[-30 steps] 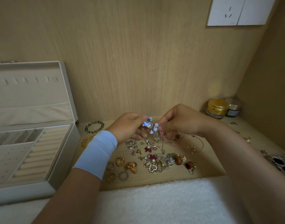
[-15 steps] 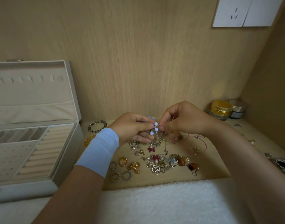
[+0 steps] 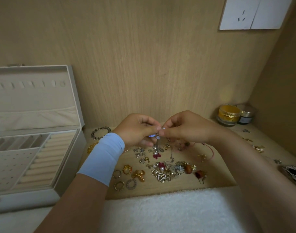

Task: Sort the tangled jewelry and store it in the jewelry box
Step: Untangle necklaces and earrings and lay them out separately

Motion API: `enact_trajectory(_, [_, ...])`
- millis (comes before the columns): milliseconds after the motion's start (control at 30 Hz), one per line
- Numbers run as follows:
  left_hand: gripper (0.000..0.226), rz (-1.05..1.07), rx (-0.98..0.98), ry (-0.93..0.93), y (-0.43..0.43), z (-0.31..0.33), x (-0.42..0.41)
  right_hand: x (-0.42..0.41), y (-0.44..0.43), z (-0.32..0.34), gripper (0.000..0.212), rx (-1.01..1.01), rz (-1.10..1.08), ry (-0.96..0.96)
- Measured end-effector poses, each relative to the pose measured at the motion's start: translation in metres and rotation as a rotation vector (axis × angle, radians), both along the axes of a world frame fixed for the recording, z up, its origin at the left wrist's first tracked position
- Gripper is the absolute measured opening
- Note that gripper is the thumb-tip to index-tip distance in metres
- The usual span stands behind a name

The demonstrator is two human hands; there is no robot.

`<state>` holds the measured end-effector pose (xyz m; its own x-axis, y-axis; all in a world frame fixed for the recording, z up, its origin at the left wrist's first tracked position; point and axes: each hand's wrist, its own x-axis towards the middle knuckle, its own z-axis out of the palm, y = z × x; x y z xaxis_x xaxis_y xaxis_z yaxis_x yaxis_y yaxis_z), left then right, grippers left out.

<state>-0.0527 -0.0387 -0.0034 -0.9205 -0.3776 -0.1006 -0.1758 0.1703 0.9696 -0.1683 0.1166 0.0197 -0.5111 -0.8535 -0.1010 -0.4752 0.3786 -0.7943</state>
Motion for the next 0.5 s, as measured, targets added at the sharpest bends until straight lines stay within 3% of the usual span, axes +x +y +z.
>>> enact_trajectory(233, [0.007,-0.032,-0.055,0.022,-0.003,0.0062,0.0032,-0.001,-0.003,-0.0032,0.021,-0.045,-0.103,-0.235])
enact_trajectory(500, [0.009,0.013,-0.184,-0.035,-0.0059,0.0031,0.0016,0.0004,-0.0067,-0.0056,0.013,-0.074,-0.188,-0.12])
